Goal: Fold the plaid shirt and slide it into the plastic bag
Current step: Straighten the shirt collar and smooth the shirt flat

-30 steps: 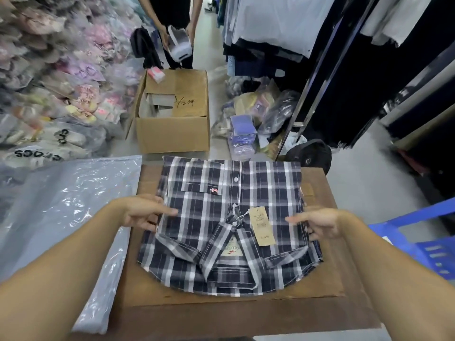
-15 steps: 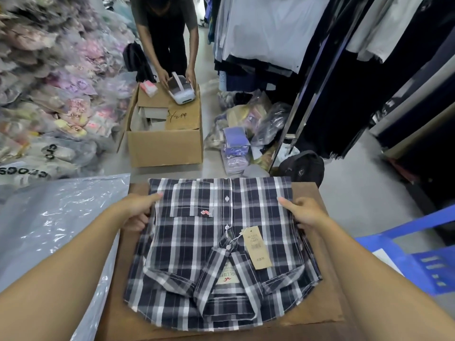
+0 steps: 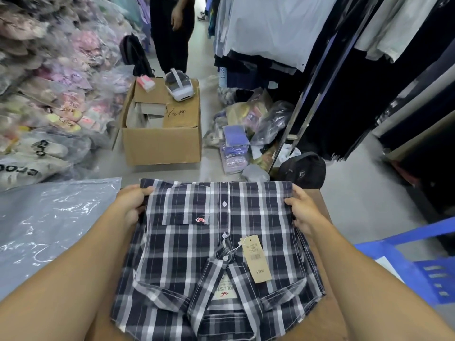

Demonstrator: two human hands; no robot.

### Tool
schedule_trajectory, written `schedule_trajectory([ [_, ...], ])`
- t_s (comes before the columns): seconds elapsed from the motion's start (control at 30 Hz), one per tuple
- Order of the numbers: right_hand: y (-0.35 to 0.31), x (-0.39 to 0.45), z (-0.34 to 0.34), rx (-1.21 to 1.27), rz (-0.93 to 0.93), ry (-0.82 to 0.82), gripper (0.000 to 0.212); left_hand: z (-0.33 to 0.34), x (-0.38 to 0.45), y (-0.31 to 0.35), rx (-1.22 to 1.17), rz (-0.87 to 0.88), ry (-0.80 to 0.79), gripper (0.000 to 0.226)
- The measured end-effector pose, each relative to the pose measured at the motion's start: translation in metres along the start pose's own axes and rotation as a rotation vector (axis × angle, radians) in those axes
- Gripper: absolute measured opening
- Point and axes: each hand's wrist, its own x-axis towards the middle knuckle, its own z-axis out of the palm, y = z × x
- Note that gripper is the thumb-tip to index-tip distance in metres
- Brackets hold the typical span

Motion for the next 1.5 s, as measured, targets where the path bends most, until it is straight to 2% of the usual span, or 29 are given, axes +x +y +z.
schedule_trajectory([
  [0.07,0.001,0.002,0.001,-0.014,-0.022,-0.004,0.051,-0.003,0.008,-0.003,-0.039,0.002,-0.016,0.019],
  [0.17,0.001,0.004,0.001,-0.098,-0.068,0.009,0.053,-0.001,0.010,-0.003,-0.088,-0.006,0.016,0.008],
  [0.3,0.000,0.001,0.002,-0.193,-0.165,0.022,0.056,0.006,0.013,-0.005,-0.304,0.028,0.121,0.028],
  [0.37,-0.001,-0.001,0.001,-0.183,-0.137,0.087,0.058,0.012,0.006,-0.006,-0.326,0.074,0.205,0.029],
  [0.4,-0.002,-0.004,0.002,-0.233,-0.152,0.164,0.058,0.015,-0.001,-0.006,-0.199,0.159,0.302,0.030],
  [0.47,-0.001,-0.011,0.004,-0.523,-0.316,0.365,0.055,0.022,-0.022,-0.008,0.286,0.459,0.447,0.039],
  [0.5,0.000,-0.017,0.008,-0.656,-0.441,0.410,0.054,0.029,-0.032,-0.012,0.526,0.660,0.431,0.043],
  [0.53,0.001,-0.024,0.015,-0.762,-0.544,0.378,0.055,0.036,-0.038,-0.018,0.722,0.815,0.356,0.047],
  [0.57,0.005,-0.028,0.021,-0.862,-0.601,0.291,0.058,0.043,-0.041,-0.025,0.896,0.897,0.263,0.054],
  [0.63,0.020,-0.029,0.032,-1.071,-0.584,0.112,0.073,0.050,-0.035,-0.046,1.184,0.880,0.112,0.077],
  [0.7,0.037,-0.024,0.034,-1.191,-0.506,0.014,0.084,0.047,-0.026,-0.063,1.306,0.808,0.027,0.092],
  [0.93,0.058,-0.031,0.022,-1.241,-0.495,-0.020,0.099,0.037,-0.039,-0.087,1.443,0.827,0.073,0.111],
  [1.1,0.066,-0.050,0.016,-1.265,-0.478,0.013,0.110,0.029,-0.054,-0.090,1.487,0.719,0.061,0.113],
  [1.17,0.052,-0.051,0.017,-1.308,-0.542,0.035,0.115,0.035,-0.058,-0.082,1.506,0.689,0.074,0.114],
  [1.27,0.036,-0.048,0.027,-1.378,-0.695,-0.015,0.101,0.053,-0.069,-0.081,1.522,0.832,0.072,0.110],
  [1.33,0.033,-0.043,0.038,-1.384,-0.607,-0.103,0.100,0.067,-0.075,-0.089,1.499,0.838,-0.035,0.106],
  [1.4,0.033,-0.038,0.044,-1.415,-0.516,-0.173,0.106,0.074,-0.074,-0.096,1.511,0.777,-0.074,0.109],
  [1.47,0.035,-0.036,0.041,-1.388,-0.516,-0.164,0.105,0.075,-0.073,-0.098,1.532,0.761,-0.055,0.109],
  [1.5,0.037,-0.038,0.037,-1.339,-0.545,-0.107,0.101,0.075,-0.075,-0.098,1.522,0.790,-0.053,0.109],
])
